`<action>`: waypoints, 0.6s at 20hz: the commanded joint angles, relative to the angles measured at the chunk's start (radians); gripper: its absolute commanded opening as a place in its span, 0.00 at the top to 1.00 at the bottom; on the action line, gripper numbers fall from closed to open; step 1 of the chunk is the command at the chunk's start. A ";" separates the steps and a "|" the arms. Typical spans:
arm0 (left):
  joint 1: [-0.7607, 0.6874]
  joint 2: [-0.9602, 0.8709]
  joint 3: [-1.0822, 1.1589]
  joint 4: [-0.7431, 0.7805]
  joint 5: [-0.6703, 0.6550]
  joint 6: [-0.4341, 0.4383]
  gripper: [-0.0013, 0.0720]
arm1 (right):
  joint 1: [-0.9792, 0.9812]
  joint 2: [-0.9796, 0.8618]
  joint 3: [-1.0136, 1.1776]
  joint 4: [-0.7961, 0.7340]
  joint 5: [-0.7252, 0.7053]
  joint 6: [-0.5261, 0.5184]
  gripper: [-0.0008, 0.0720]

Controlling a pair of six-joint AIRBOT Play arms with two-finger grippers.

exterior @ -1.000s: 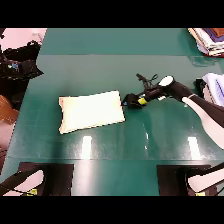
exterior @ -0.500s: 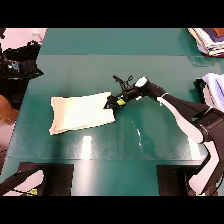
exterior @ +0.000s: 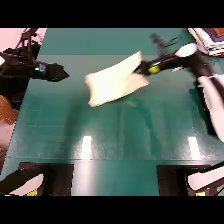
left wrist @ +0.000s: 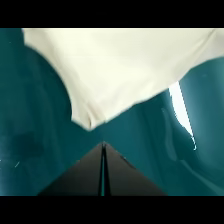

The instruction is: Fold the shirts.

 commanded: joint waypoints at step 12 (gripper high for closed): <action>-0.208 0.000 0.000 -0.001 0.169 -0.097 0.95 | -0.890 0.086 0.015 -0.076 -0.058 0.008 0.96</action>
